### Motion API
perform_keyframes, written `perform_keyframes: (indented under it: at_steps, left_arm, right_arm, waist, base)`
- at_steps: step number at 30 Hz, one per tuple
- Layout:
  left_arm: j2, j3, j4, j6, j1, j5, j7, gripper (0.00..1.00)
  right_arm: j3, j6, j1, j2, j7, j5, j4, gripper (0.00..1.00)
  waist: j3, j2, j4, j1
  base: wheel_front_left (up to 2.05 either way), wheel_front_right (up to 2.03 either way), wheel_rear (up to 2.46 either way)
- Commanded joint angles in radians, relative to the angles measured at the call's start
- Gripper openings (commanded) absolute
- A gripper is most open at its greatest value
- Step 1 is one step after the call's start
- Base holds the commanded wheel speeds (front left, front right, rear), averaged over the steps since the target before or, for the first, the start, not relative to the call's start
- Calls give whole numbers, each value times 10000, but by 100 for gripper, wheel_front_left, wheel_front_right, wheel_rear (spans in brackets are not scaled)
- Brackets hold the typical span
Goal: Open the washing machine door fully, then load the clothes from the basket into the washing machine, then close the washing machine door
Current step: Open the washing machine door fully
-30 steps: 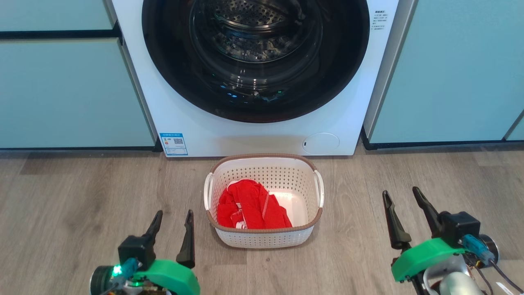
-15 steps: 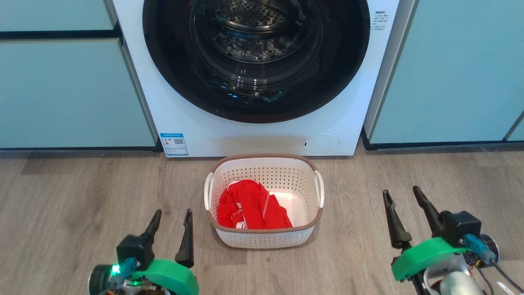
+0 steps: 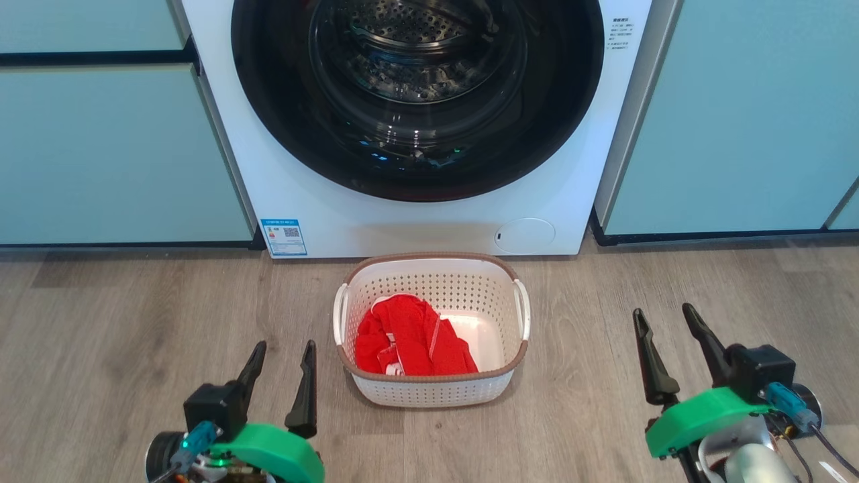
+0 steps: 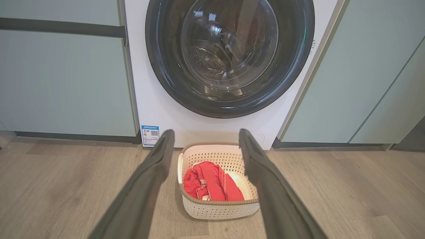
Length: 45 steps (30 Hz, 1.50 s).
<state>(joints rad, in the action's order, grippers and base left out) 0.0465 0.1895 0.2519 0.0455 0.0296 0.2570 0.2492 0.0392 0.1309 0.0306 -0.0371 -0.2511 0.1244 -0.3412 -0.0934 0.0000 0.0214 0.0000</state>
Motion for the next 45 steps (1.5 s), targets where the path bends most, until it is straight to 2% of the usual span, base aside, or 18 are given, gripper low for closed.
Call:
perform_keyframes:
  at_steps: [1, 15, 36, 38, 40, 45]
  left_arm:
    - [38, -365, -290, -45, -293, 108, 126, 100]
    - [38, -296, -161, -128, -314, 167, 126, 100]
    - [37, -279, -105, -178, -328, 16, 126, 100]
    - [37, -211, -172, -329, -322, -41, 126, 100]
    - [37, -209, -213, -191, -335, -372, 126, 100]
    - [37, -213, -346, -145, -312, -314, 126, 100]
  right_arm:
    - [-231, -2, 558, -131, -107, 69, 328, 100]
    - [-227, -2, 563, -131, -107, 58, 281, 100]
    - [-372, -2, 612, -131, -107, 172, 161, 100]
    - [-388, -2, 600, -131, -107, 181, 156, 100]
    - [-385, -2, 586, -131, -107, 184, 147, 100]
    - [-361, -2, 585, -131, -107, 187, 93, 100]
  waist:
    - [3, 0, -5, 0]
    - [3, 0, -30, 0]
    - [12, 0, -29, 0]
    - [14, 0, -55, 0]
    - [15, 0, -66, 0]
    - [9, 0, -97, 0]
  base:
    - [0, 0, 0]
    - [40, 40, -80]
    - [120, 120, -240]
    - [121, 121, -243]
    - [108, 108, -216]
    - [80, 80, -161]
